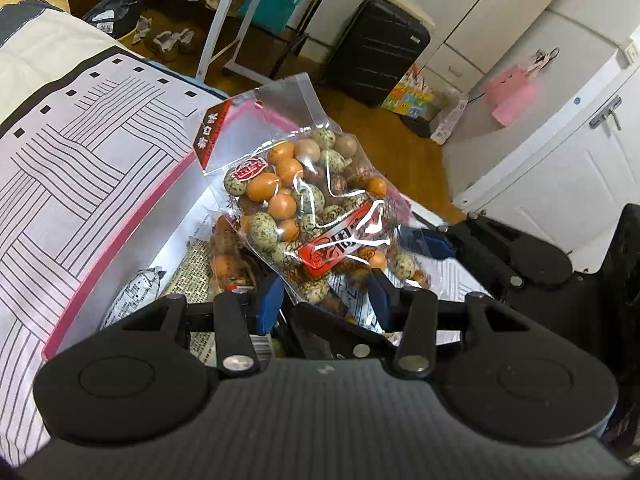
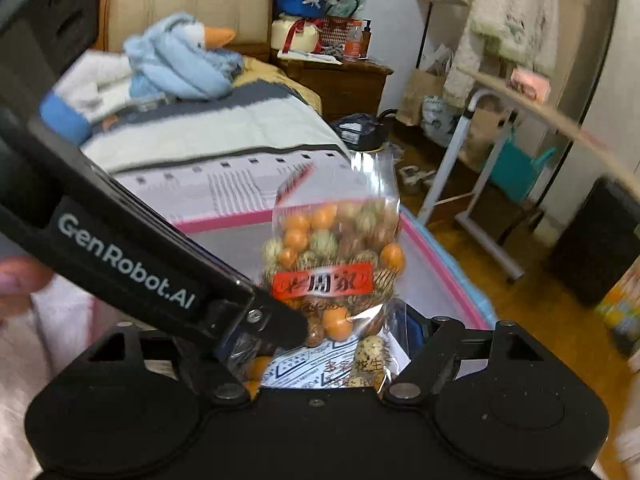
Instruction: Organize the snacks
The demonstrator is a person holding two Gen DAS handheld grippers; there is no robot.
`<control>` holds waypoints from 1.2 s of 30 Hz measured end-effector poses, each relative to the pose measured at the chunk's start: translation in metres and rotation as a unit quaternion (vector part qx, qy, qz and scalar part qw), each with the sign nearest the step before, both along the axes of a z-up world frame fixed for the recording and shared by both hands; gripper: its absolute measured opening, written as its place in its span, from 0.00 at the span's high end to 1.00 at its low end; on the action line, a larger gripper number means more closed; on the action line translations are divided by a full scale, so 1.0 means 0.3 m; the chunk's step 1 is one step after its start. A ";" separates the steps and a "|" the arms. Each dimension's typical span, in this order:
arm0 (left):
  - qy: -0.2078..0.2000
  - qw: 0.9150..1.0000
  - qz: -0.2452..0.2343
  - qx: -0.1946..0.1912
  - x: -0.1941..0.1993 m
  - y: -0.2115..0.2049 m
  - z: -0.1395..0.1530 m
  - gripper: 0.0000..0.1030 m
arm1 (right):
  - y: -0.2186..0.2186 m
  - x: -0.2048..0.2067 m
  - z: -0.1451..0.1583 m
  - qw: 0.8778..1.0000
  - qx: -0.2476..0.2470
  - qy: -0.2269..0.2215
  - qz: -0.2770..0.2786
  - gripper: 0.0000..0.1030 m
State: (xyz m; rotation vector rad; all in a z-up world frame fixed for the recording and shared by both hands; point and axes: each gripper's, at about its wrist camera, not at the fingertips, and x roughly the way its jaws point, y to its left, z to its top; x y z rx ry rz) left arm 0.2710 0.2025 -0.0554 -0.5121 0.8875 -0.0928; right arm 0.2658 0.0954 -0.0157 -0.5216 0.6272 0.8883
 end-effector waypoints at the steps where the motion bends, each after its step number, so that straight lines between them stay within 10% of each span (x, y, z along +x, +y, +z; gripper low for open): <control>1: 0.004 1.000 0.002 0.000 0.005 -0.001 -0.006 0.57 | 0.007 0.004 -0.001 1.000 -0.008 -0.011 -0.008 0.13; 13: -0.033 0.999 0.018 0.030 -0.090 -0.011 0.045 0.57 | -0.150 -0.102 0.022 0.990 0.052 -0.047 -0.125 0.13; 36: -0.136 0.980 -0.050 0.138 -0.513 -0.260 0.213 0.52 | -0.588 -0.584 0.166 0.920 0.170 -0.010 -0.354 0.14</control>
